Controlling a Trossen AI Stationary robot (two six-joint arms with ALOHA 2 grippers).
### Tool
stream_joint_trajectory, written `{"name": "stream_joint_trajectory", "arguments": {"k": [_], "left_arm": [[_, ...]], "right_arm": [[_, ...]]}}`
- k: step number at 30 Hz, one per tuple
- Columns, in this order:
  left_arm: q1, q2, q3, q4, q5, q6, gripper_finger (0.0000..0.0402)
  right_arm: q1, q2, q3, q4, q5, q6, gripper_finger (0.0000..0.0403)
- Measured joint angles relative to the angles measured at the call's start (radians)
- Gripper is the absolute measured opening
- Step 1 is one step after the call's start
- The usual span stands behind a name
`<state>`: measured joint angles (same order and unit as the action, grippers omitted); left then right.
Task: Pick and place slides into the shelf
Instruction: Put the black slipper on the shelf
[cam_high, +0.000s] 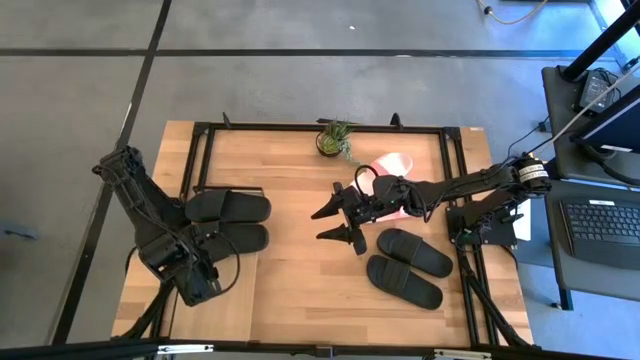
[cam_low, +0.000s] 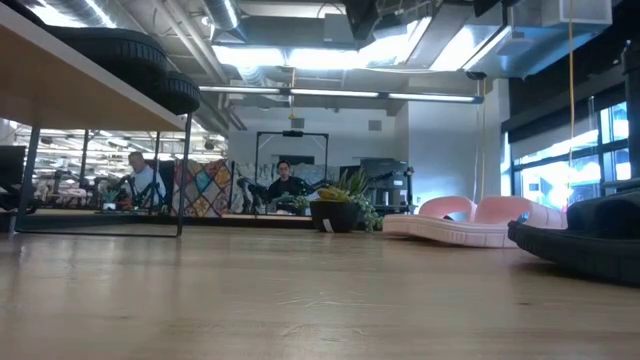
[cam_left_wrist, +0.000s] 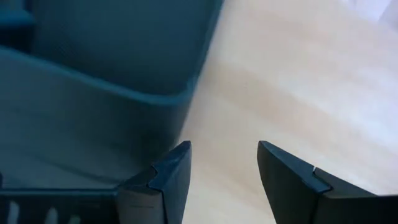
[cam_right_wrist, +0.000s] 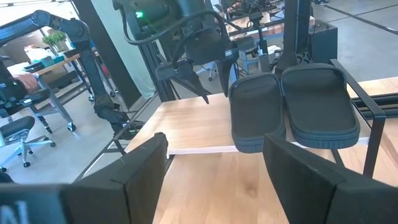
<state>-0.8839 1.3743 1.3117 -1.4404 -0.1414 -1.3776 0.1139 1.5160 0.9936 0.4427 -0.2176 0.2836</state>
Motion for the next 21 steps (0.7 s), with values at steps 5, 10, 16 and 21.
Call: {"name": "stream_joint_trajectory", "arguments": {"k": [5, 10, 16, 21], "left_arm": [[-0.023, -0.001, 0.011, 0.008, 0.054, -0.008, 0.0175], [-0.058, -0.002, 0.116, 0.015, -0.026, -0.003, 0.0175], [-0.147, -0.032, 0.252, 0.018, -0.438, 0.078, 0.0175], [-0.196, -0.109, 0.239, 0.012, -0.686, 0.123, 0.0175]], "right_arm": [[0.0, 0.0, 0.0, 0.0, 0.0, 0.002, 0.0264], [0.0, 0.0, 0.0, 0.001, 0.0, 0.003, 0.0264], [0.0, 0.0, 0.0, 0.002, 0.0, 0.105, 0.0264], [0.0, 0.0, 0.0, -0.038, 0.019, 0.298, 0.0264]]}}
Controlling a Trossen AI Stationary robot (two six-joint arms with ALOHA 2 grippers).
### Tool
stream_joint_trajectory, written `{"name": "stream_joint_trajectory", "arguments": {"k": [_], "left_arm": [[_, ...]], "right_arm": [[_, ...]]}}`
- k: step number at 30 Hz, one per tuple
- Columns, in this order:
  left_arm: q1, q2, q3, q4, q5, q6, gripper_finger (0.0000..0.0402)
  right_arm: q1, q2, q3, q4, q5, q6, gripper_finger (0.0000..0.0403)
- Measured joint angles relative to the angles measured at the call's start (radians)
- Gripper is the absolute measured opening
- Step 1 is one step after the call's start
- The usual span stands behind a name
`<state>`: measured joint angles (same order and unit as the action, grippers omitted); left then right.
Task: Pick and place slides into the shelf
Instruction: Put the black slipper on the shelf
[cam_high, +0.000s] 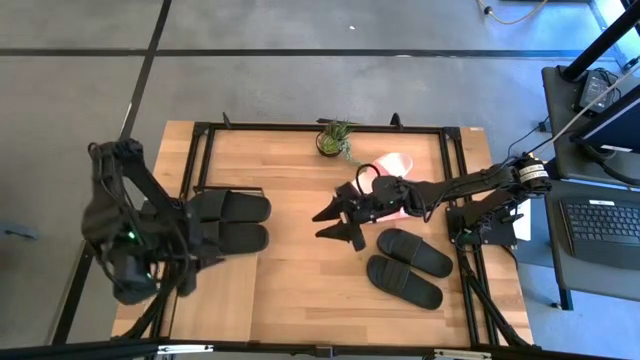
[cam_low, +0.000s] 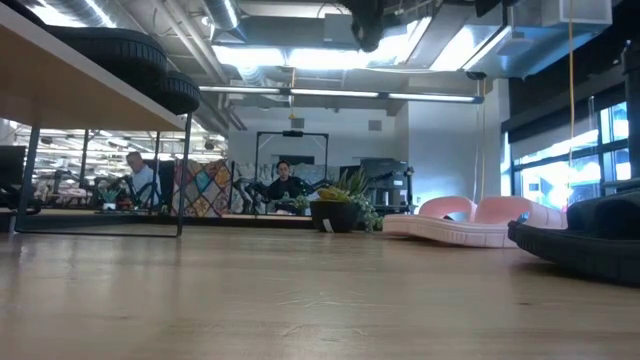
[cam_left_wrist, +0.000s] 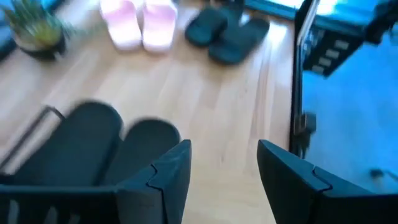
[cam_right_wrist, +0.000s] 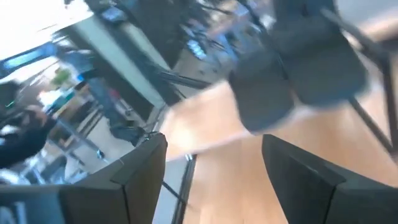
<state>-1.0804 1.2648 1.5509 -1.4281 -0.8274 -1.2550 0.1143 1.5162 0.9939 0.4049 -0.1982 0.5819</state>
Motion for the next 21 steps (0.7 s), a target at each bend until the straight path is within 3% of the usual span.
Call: {"name": "stream_joint_trajectory", "arguments": {"k": [7, 12, 21], "left_arm": [[0.001, -0.182, -0.106, 0.0, -0.036, 0.061, 0.0175], [0.012, -0.32, -0.195, 0.002, -0.053, 0.064, 0.0175], [0.011, -0.499, -0.338, 0.112, -0.095, 0.201, 0.0175]], "right_arm": [[0.018, 0.0, 0.0, -0.307, 0.228, 0.237, 0.0264], [0.061, -0.027, 0.0, -0.407, 0.372, 0.346, 0.0264], [0.266, -0.112, 0.0, -0.688, 0.732, 0.766, 0.0264]]}}
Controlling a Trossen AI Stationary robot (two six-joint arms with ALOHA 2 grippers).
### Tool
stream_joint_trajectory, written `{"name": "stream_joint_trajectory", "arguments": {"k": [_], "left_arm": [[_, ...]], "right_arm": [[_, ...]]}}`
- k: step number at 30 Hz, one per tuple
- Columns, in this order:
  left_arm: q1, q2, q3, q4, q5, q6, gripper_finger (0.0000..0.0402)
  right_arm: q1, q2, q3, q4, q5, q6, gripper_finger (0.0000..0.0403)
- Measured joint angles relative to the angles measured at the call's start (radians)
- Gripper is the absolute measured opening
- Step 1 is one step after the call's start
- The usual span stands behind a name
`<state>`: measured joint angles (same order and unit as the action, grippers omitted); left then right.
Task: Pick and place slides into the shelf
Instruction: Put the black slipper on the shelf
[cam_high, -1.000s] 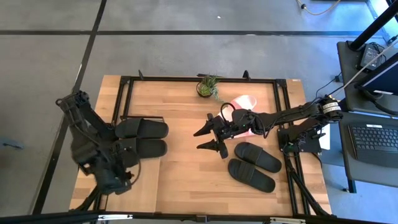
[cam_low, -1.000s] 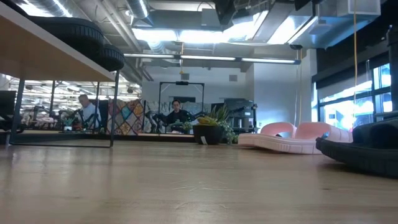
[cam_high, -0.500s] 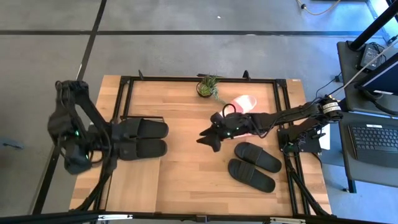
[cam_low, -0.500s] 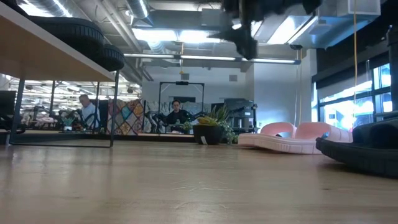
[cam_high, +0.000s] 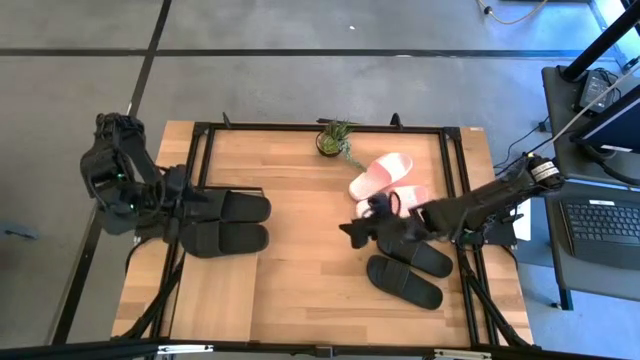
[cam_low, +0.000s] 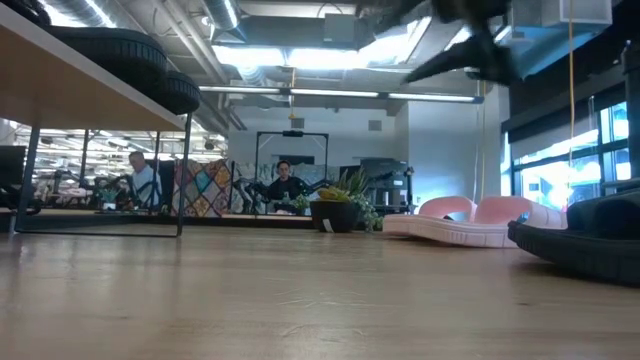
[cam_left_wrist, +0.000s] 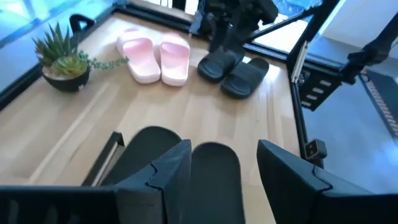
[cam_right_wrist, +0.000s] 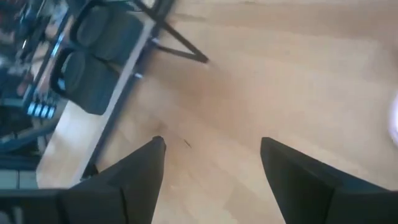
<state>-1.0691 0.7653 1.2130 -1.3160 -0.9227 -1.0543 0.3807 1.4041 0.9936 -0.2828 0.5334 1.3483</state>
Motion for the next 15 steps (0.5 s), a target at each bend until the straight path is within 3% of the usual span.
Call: {"name": "stream_joint_trajectory", "arguments": {"k": [5, 10, 15], "left_arm": [[0.0, -0.026, -0.013, 0.008, -0.009, 0.018, 0.0175], [0.0, -0.027, -0.013, 0.007, -0.009, 0.043, 0.0175], [0.0, -0.027, -0.013, 0.007, -0.009, 0.07, 0.0175]], "right_arm": [[0.139, -0.016, 0.0, -0.187, 0.099, 0.318, 0.0264], [0.256, -0.021, 0.0, -0.384, 0.097, 0.616, 0.0264], [0.36, -0.046, 0.0, -0.521, 0.034, 0.804, 0.0264]]}}
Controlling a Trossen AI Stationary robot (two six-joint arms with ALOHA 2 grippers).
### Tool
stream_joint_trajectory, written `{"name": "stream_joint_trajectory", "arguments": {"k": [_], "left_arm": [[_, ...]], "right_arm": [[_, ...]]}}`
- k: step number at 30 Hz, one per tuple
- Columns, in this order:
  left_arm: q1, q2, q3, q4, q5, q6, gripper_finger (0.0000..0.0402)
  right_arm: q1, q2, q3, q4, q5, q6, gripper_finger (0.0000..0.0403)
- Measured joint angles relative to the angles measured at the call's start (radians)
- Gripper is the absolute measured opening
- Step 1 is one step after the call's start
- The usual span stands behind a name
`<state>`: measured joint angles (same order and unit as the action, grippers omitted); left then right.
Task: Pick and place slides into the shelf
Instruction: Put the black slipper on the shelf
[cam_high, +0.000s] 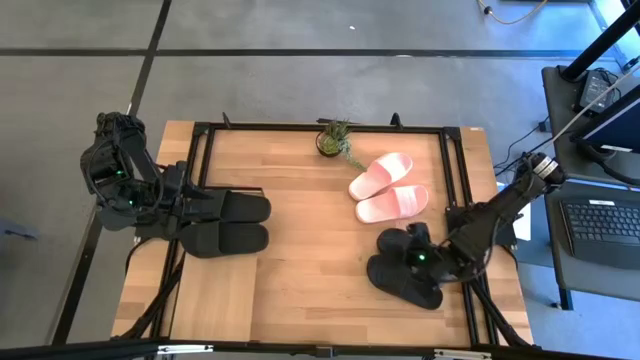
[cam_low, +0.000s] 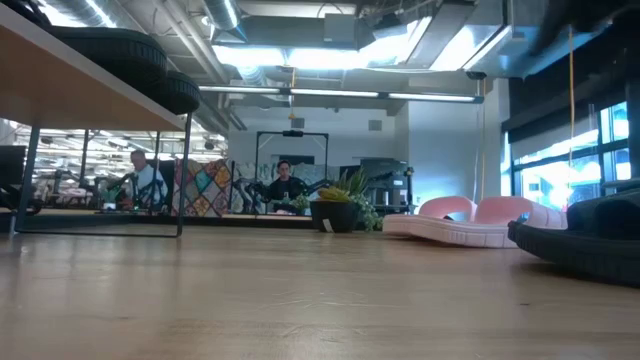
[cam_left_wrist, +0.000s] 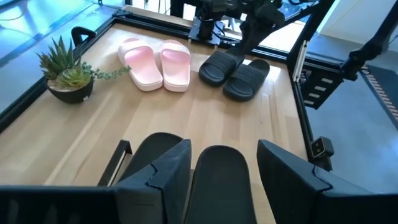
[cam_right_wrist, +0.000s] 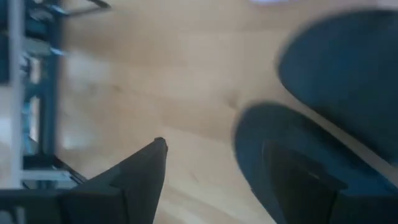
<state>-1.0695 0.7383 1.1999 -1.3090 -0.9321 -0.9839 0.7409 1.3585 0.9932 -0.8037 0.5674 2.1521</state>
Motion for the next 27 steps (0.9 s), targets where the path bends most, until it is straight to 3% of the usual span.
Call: {"name": "stream_joint_trajectory", "arguments": {"k": [9, 19, 27], "left_arm": [[0.0, 0.001, 0.0, 0.002, -0.036, -0.017, 0.0175], [0.0, 0.001, 0.0, 0.063, -0.06, -0.06, 0.0175], [0.0, 0.029, 0.0, 0.101, -0.156, -0.063, 0.0175]], "right_arm": [[0.136, -0.053, 0.0, -0.239, -0.166, 0.198, 0.0264], [0.225, -0.066, 0.0, -0.408, -0.366, 0.173, 0.0264], [0.3, -0.066, 0.0, -0.528, -0.493, 0.191, 0.0264]]}}
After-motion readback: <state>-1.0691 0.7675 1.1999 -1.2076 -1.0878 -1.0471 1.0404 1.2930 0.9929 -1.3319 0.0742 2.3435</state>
